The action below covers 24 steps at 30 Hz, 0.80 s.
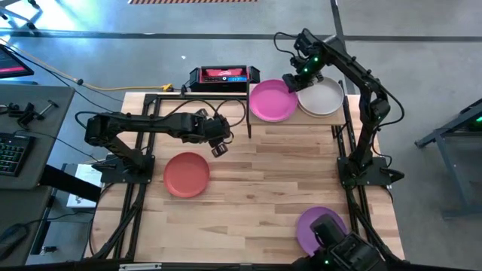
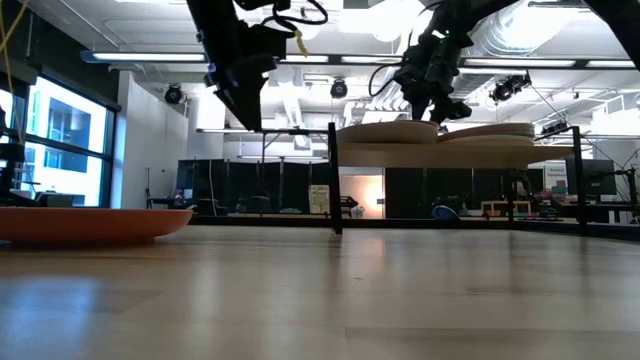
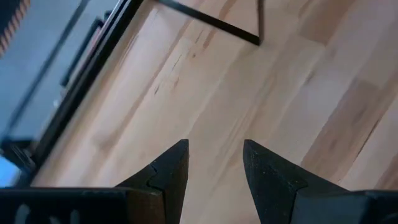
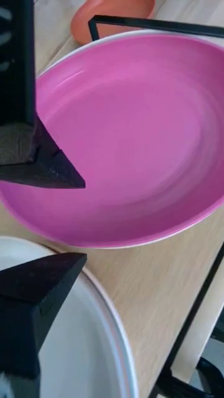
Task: Place and stack plates onto a shelf
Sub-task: Stack the orange plate on top of the pink plate on the shelf
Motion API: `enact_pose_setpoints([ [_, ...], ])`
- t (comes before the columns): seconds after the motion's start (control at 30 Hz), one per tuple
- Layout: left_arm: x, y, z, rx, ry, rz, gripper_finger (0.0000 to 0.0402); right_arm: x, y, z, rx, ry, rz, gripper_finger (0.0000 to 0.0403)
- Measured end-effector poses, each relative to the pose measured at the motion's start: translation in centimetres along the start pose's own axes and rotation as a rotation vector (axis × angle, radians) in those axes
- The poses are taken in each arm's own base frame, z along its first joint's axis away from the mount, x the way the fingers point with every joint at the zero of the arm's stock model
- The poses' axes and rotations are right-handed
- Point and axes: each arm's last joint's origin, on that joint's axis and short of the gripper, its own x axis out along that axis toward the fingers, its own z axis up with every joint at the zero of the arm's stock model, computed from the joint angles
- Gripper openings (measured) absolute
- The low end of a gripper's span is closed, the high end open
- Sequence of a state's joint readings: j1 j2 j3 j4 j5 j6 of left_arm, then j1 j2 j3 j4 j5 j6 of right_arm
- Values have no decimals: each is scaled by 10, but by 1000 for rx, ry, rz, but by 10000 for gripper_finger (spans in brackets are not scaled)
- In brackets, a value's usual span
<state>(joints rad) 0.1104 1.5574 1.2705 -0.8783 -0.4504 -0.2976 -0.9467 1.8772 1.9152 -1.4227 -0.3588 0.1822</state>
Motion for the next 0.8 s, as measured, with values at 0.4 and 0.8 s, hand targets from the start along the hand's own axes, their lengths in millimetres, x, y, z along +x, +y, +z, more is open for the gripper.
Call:
enact_pose_setpoints([
  [0.4,0,0,0,492,-1,-1,143,-38,14,3,-17,-133,11,133],
  [0.8,0,-1,1,559,-14,-3,143,-67,60,-19,-105,-137,38,133],
])
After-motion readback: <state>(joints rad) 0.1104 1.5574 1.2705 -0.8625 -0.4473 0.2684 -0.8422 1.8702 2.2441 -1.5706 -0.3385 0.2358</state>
